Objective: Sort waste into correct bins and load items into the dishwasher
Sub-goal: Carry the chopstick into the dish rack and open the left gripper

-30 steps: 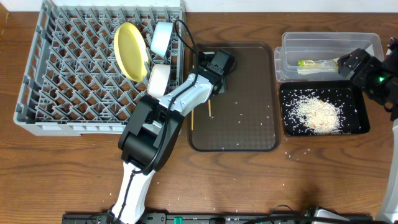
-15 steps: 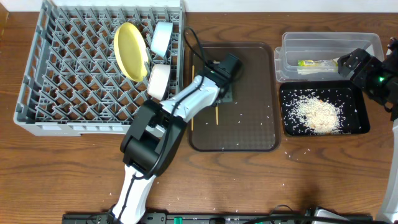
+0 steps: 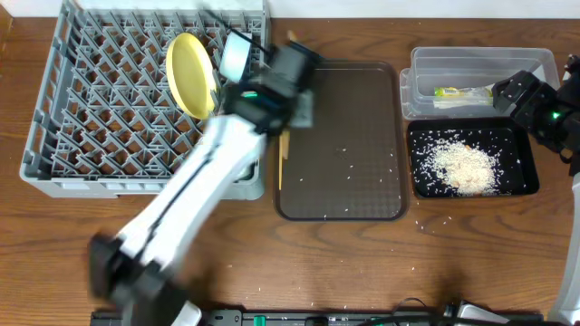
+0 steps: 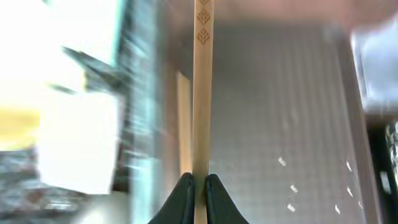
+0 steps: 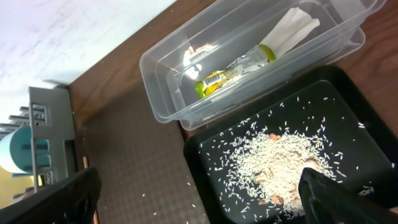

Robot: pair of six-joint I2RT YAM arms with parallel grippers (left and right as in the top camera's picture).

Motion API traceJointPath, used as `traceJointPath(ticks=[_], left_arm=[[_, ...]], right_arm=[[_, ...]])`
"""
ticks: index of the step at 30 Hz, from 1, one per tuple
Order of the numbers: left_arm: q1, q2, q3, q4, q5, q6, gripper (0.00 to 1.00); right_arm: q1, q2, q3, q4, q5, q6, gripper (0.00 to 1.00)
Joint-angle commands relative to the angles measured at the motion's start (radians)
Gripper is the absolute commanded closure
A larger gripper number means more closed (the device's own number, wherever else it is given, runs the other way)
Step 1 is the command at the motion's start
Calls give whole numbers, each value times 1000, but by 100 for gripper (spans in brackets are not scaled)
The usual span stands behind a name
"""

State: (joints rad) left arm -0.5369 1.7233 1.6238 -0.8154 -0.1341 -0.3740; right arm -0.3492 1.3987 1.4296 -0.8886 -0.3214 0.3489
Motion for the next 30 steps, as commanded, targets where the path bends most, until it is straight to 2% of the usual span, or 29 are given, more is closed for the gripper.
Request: traceJointPath(ticks=[1,9,12,15,18,19,20,21,24,30], left_arm=[[96,-108,15,-63,-182,156,93],[294,-70,-31,-102,-194,298,93],[332,-31,-51,-78,-191,317,93],[358,29,-52,-57,-189,429,92],[367,77,-52,-55,-189,442,92],[366,84,-52,-55,-189,440,85],[366,88,-52,-55,-189,430,75],[367,89,-52,-52,-189,404,47],[367,89,-52,-42,-189,398,39],[366,71,-43,-45,-183,288,39]], right_arm=[[-1,2,15,2,-1,6,1],[-1,2,15,2,-1,6,1],[-1,2,15,2,-1,6,1],[-1,2,15,2,-1,6,1],[-1,2,15,2,-1,6,1],[-1,2,15,2,-1,6,1],[-1,2,15,2,-1,6,1],[-1,2,15,2,-1,6,1],[-1,2,15,2,-1,6,1],[-1,2,15,2,-1,6,1]])
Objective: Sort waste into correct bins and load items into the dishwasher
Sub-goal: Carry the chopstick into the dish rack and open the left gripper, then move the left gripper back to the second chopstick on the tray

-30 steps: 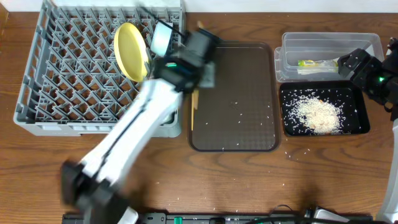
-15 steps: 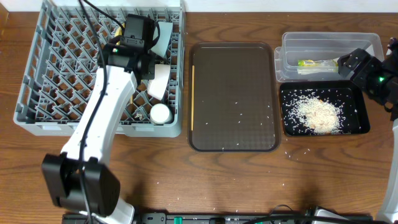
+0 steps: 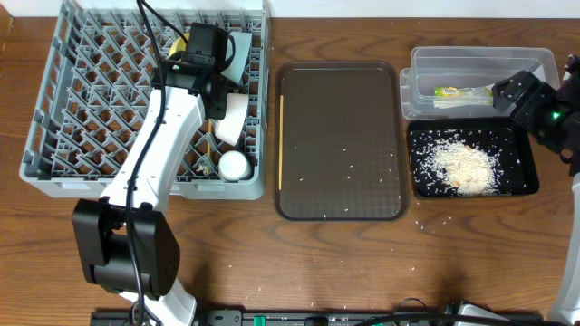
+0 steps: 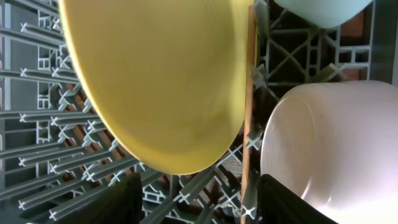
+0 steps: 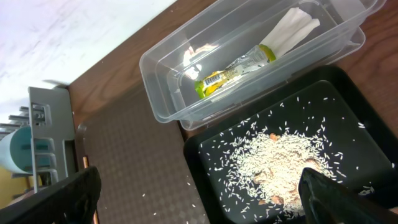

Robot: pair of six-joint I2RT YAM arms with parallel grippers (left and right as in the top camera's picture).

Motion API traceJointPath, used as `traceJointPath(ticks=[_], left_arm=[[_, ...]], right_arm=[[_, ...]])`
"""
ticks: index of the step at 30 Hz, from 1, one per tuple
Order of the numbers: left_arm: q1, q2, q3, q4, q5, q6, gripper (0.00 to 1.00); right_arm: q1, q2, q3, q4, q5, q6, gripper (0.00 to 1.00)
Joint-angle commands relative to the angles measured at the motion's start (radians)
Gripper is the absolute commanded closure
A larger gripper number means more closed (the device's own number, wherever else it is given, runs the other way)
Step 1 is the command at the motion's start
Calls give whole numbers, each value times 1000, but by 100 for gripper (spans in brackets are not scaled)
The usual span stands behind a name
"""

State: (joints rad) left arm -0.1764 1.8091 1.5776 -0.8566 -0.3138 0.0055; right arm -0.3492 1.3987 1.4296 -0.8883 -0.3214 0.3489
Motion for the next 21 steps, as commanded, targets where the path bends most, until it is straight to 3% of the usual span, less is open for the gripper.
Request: traceJointPath(ticks=[1,4,7,13,21], left_arm=[[1,-27,10,-6,42,-97,39],[-34,-71,25,6,199,-104,39],[-109,-93,25,9,286,-242,41],[-322,-64,-4,53,203,-448,45],[-458,106,-5,117,80,-463,41]], right_arm=[[-1,2,15,2,-1,6,1],[-1,2,15,2,-1,6,1],[-1,2,15,2,-1,6,1],[-1,2,15,2,-1,6,1],[-1,2,15,2,-1,6,1]])
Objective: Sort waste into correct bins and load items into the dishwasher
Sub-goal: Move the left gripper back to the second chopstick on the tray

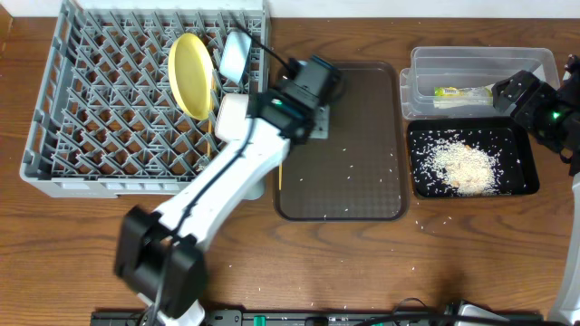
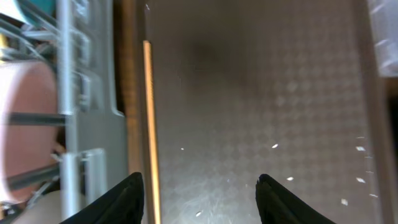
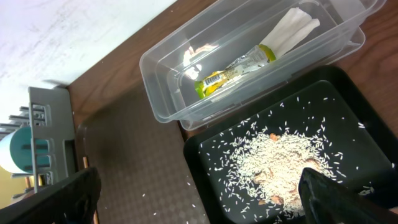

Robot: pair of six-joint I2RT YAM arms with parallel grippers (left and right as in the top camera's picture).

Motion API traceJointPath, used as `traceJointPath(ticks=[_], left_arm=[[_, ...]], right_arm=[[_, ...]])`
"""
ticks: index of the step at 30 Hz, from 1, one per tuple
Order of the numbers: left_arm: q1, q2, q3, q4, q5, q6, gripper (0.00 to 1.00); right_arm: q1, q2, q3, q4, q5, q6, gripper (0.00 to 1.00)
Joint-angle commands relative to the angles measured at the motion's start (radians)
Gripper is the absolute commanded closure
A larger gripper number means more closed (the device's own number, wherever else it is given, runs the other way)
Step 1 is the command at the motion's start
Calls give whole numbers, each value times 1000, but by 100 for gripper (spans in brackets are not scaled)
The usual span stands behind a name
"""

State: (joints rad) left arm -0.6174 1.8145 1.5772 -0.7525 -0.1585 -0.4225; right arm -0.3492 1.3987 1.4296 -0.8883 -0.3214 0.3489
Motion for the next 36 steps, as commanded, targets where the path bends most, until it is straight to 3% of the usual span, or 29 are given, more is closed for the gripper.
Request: traceJointPath(ticks=[1,8,17,22,30,36], left_arm=[[-19,133,-5,27,-75,-36,41],[-10,293,-5,123,-126,-35,40],[35,367,-5,175,-206,-27,36],[62,378,-5,175,-163,-27,35],[74,386,-5,179,35,24,35],[76,390,-3,182,34,21,36]], right_arm=[[-1,2,15,2,-1,6,1],[-1,2,15,2,-1,6,1],[-1,2,15,2,-1,6,1],[-1,2,15,2,-1,6,1],[-1,2,15,2,-1,6,1],[-1,2,15,2,-1,6,1]])
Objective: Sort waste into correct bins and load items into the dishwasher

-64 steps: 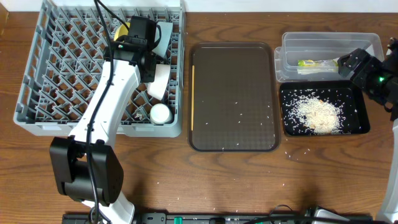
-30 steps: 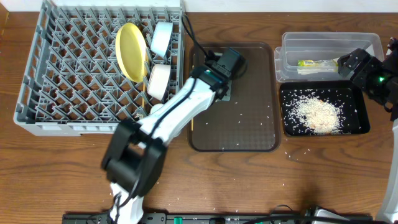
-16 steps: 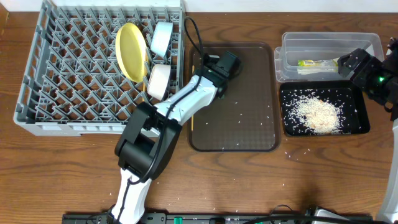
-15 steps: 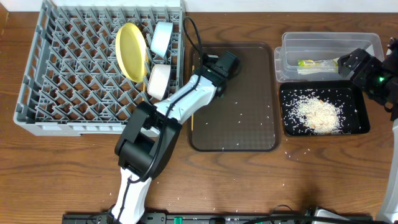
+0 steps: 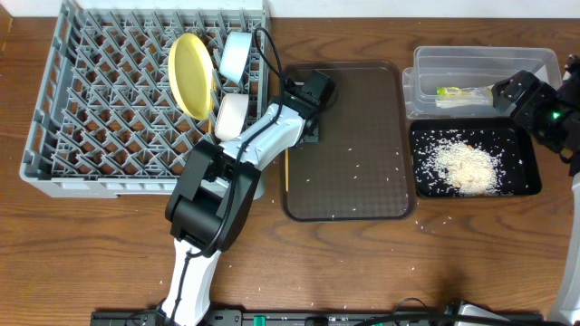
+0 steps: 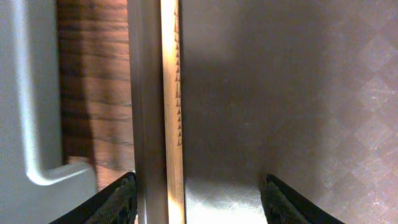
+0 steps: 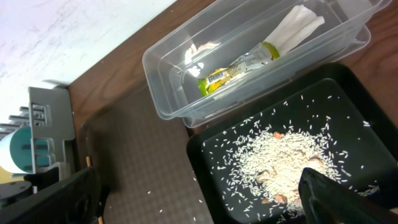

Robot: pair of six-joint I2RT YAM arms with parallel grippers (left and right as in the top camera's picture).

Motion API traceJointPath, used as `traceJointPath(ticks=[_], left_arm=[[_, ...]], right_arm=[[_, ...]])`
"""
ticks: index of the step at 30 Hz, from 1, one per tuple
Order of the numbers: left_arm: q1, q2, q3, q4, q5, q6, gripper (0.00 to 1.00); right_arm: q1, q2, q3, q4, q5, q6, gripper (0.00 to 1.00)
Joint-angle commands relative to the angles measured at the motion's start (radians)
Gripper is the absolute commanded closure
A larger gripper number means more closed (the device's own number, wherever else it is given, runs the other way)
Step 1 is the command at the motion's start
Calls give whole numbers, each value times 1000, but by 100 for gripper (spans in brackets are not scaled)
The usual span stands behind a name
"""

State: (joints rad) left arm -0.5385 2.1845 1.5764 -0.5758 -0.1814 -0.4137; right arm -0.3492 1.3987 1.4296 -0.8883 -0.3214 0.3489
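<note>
A wooden chopstick [image 6: 171,93] lies along the left rim of the brown tray [image 5: 362,181]; in the overhead view the chopstick [image 5: 286,170] shows below my left arm. My left gripper [image 6: 199,202] is open and low over it, the stick just inside the left finger [image 6: 118,199]. From above, the left gripper [image 5: 302,118] sits at the tray's near-left corner beside the grey dish rack [image 5: 54,136]. The rack holds a yellow plate [image 5: 190,72], a pale blue cup [image 5: 234,54] and a pinkish cup [image 5: 231,116]. My right gripper [image 7: 205,199] hangs open above the bins.
A clear bin [image 5: 480,68] with a wrapper [image 7: 233,68] and a napkin stands at the back right. In front of it is a black bin [image 5: 530,186] holding rice [image 7: 292,149]. Loose grains dot the tray and the wooden table [image 5: 362,263].
My left gripper, still open, has come down from higher over the tray to just above the chopstick at the left rim. The tray and bins sit slightly further right. The right arm is unchanged.
My left gripper was shut on a chopstick between tray and rack. Then it stood open in the rack by the yellow plate, a chopstick left there. Later it hung open over the tray, and now it is low over the chopstick on the tray.
</note>
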Motion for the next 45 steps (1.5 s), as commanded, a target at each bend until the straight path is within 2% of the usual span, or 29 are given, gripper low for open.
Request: traceJointPath(ticks=[1,13,15,18,37,45], left_arm=[[0,19,4,6,57,13,36],[16,-62,48,9,50,46,36],[16,-61,48,-2,50,10,42],[14,-57,44,-14,51,-34,43],[-40,-48,23,-21,12,-34,43],[-29,-47,8,-21,-23,-65,51]], right_arm=[[-1,2,15,2,-1,6,1],[-1,2,15,2,-1,6,1],[-1,2,15,2,-1,6,1],[-1,2,15,2,-1,6,1],[-1,2,15,2,-1,6,1],[-1,2,15,2,-1,6,1]])
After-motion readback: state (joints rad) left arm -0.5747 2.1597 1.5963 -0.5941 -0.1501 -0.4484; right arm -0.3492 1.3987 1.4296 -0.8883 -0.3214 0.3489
